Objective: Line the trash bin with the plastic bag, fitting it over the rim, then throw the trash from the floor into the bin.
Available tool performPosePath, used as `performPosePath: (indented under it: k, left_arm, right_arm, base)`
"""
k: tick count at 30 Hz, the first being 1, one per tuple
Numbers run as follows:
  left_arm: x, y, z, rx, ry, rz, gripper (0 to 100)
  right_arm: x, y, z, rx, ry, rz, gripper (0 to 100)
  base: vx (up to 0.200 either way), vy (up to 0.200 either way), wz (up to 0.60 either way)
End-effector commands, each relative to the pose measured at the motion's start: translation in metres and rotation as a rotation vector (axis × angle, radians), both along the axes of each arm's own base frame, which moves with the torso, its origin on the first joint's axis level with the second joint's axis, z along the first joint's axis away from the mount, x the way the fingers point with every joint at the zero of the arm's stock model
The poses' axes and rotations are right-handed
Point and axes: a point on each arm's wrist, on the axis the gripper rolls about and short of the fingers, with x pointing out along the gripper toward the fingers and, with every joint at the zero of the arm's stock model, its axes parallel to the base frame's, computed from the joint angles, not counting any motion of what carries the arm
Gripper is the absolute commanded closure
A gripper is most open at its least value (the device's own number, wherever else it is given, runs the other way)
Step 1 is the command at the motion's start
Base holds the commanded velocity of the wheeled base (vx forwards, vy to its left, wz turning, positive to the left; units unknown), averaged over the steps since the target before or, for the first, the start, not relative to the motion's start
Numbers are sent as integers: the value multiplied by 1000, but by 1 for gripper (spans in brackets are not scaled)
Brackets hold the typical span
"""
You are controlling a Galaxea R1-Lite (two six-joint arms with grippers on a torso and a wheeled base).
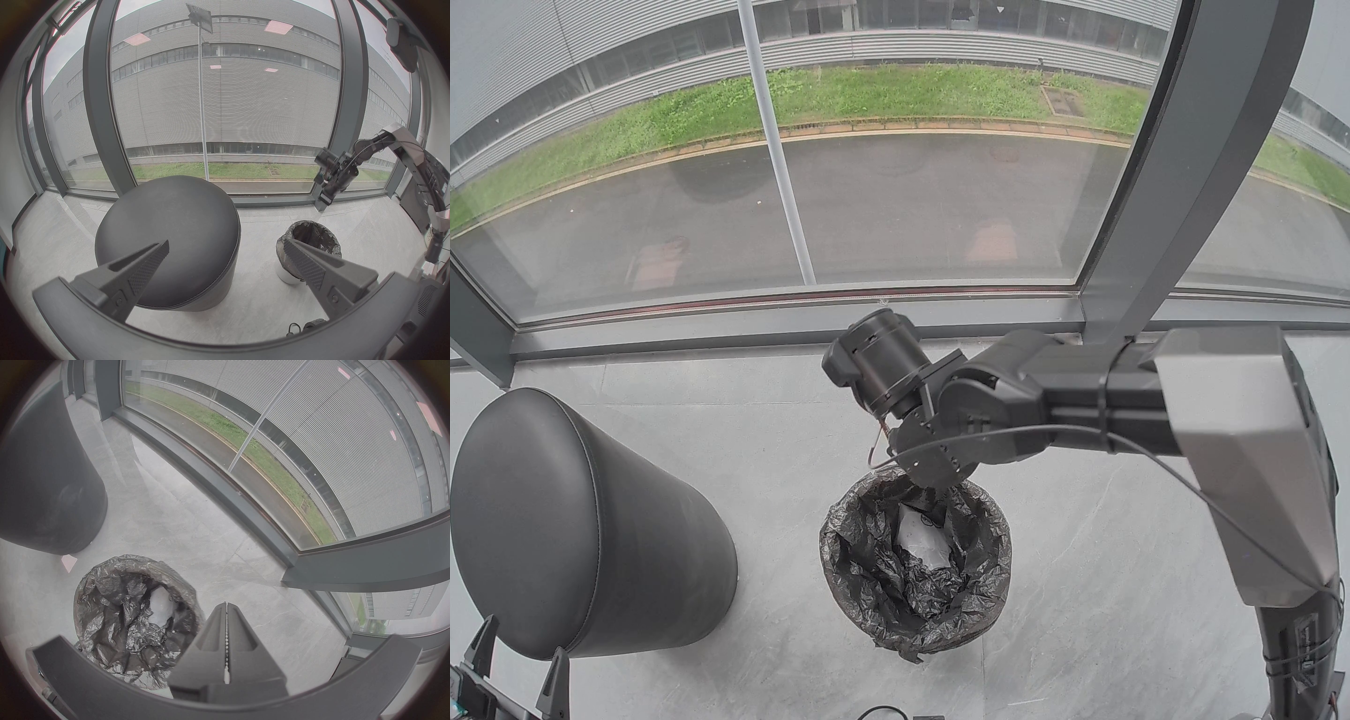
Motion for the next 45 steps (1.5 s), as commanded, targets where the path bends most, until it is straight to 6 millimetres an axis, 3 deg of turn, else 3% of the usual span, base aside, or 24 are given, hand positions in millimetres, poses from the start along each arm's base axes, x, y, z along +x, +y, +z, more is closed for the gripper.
performPosePath:
  k: [1,5,7,9,11,12,13,14,16,17,20,22,23,24,29,32,33,38,39,40,42,43,44,45]
  left_arm:
    - [-1,0,-2,-1,-8,0,0]
    - [-1,0,-2,1,-8,0,0]
    - [-1,0,-2,1,-8,0,0]
    - [-1,0,-2,1,-8,0,0]
    - [-1,0,-2,1,-8,0,0]
    - [-1,0,-2,1,-8,0,0]
    - [-1,0,-2,1,-8,0,0]
    - [-1,0,-2,1,-8,0,0]
    - [-1,0,-2,1,-8,0,0]
    - [-1,0,-2,1,-8,0,0]
    - [-1,0,-2,1,-8,0,0]
    - [-1,0,-2,1,-8,0,0]
    - [-1,0,-2,1,-8,0,0]
    - [-1,0,-2,1,-6,0,0]
    - [-1,0,-2,1,-8,0,0]
    - [-1,0,-2,1,-8,0,0]
    - [-1,0,-2,1,-8,0,0]
    - [-1,0,-2,1,-8,0,0]
    - [-1,0,-2,1,-8,0,0]
    - [-1,0,-2,1,-8,0,0]
    - [-1,0,-2,1,-8,0,0]
    - [-1,0,-2,1,-8,0,0]
    - [-1,0,-2,1,-8,0,0]
    - [-1,0,-2,1,-8,0,0]
  right_arm:
    - [-16,-19,55,53,-62,-1,100]
    - [-22,-48,98,104,-114,-39,100]
    - [-22,-48,98,104,-114,-39,100]
    - [-35,-90,144,142,-161,-89,100]
    - [-40,-105,156,146,-171,-106,100]
    - [-46,-133,176,156,-193,-153,100]
    - [-47,-137,179,156,-197,-162,100]
    - [-55,-167,196,157,-214,-216,100]
    - [-55,-167,196,157,-214,-216,100]
    - [-74,-226,222,139,-236,-346,100]
    - [-104,-279,241,114,-243,-475,100]
    - [-131,-295,251,107,-250,-500,100]
    - [-133,-295,251,106,-251,-499,100]
    - [-162,-304,260,99,-263,-491,100]
    - [-210,-324,271,109,-310,-531,100]
    - [-228,-330,272,111,-321,-550,100]
    - [-249,-336,273,110,-325,-565,100]
    - [-306,-348,269,115,-339,-622,100]
    - [-306,-348,269,115,-339,-622,100]
    - [-330,-350,266,141,-343,-612,100]
    - [-357,-349,259,173,-339,-591,100]
    - [-357,-349,259,173,-339,-591,100]
    - [-388,-345,250,204,-345,-574,100]
    - [-401,-343,246,219,-357,-564,100]
  base:
    - [0,0,0]
    - [0,0,0]
    - [0,0,0]
    - [0,0,0]
    - [0,0,0]
    - [0,0,0]
    - [0,0,0]
    - [0,0,0]
    - [0,0,0]
    - [0,0,0]
    - [0,0,0]
    - [0,0,0]
    - [0,0,0]
    - [0,0,0]
    - [0,0,0]
    - [0,0,0]
    - [0,0,0]
    - [0,0,0]
    - [0,0,0]
    - [0,0,0]
    - [0,0,0]
    - [0,0,0]
    - [0,0,0]
    - [0,0,0]
